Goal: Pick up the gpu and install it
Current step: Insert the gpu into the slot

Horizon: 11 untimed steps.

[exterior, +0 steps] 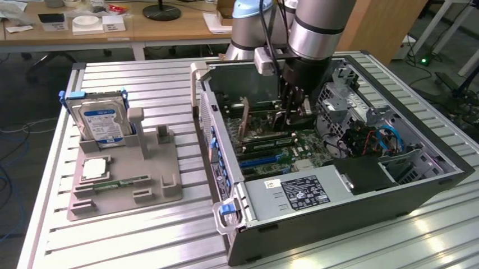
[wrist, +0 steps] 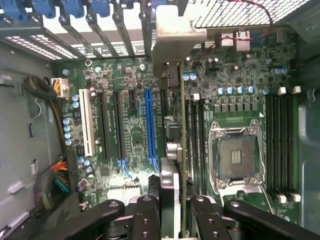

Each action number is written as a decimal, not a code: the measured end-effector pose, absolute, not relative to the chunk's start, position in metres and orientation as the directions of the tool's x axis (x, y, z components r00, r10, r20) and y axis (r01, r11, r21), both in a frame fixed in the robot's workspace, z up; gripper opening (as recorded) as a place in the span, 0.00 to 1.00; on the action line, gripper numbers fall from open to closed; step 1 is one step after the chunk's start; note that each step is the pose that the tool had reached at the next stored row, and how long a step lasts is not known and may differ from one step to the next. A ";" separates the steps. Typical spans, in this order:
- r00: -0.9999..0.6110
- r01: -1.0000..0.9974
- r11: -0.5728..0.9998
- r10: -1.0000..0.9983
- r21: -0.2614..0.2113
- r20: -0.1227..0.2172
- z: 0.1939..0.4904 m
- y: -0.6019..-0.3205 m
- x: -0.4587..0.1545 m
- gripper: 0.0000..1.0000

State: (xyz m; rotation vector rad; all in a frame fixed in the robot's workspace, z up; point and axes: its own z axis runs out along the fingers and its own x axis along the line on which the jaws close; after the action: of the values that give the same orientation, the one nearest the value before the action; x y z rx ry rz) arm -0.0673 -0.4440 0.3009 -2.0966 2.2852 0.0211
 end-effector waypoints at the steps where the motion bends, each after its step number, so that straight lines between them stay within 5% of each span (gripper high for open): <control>1: -0.085 -0.996 0.086 -0.996 -0.017 -0.039 0.300 -0.444 -0.067 0.28; 11: -0.037 -0.999 0.038 -0.999 -0.016 -0.039 0.292 -0.450 -0.068 0.28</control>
State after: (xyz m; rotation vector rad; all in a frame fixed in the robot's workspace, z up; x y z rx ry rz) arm -0.0677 -0.4495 0.2916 -2.1524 2.2342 0.0241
